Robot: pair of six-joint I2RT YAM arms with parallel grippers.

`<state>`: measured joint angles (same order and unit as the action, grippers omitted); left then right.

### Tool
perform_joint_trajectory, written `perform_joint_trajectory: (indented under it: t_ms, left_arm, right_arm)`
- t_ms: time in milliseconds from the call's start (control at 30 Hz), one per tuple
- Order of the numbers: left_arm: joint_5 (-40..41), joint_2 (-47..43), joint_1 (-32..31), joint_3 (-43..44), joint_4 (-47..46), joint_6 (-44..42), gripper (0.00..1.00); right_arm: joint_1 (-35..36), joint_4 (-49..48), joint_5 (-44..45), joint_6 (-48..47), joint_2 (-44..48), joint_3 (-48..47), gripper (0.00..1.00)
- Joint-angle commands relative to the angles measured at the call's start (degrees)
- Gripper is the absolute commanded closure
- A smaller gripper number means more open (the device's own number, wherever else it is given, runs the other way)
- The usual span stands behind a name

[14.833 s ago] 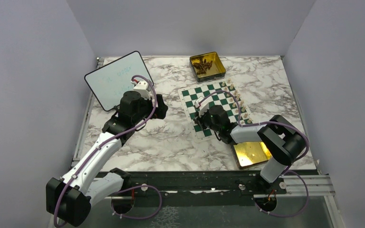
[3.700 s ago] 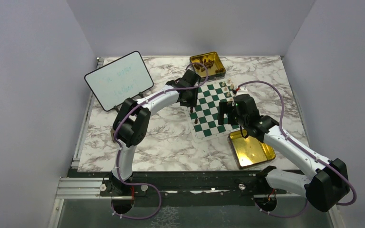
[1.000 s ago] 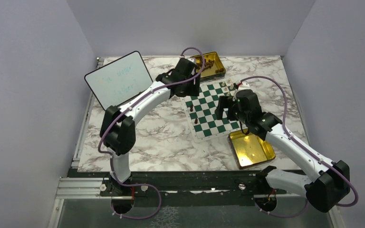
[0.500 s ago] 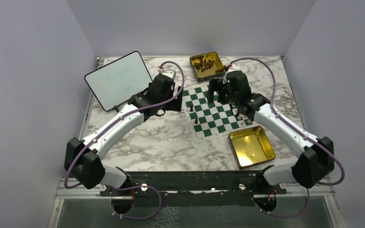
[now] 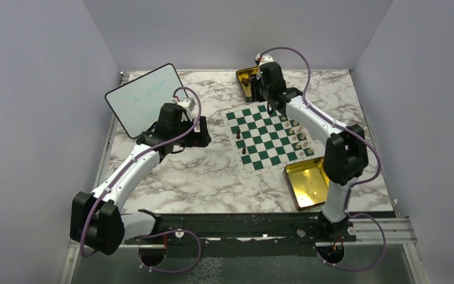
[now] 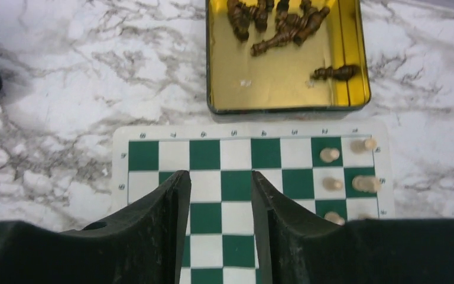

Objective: Set up the chess pieces on the board
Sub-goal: Pick up the chess piece from the storage box.

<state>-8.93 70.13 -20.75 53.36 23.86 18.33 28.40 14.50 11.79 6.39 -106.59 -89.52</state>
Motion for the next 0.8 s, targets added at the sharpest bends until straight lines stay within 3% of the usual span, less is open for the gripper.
perform_joint_trajectory:
  t_ms: [0, 367, 767]
  left_arm:
    - [-4.14, -2.02, -0.27, -1.74, -4.26, -1.57, 0.01]
    - [-4.25, -1.19, -0.34, -2.54, -5.14, -0.49, 0.01]
    - [-3.96, 1.22, -0.34, -2.10, -5.14, -0.22, 0.01]
  right_arm:
    - [-2.63, -1.81, 1.29, -3.26, -7.43, -9.03, 0.55]
    - [-6.87, -2.38, -6.57, -10.71, -29.56, -31.77, 0.59]
    - [-8.28, -10.61, -15.30, -11.38, -39.04, -39.41, 0.62]
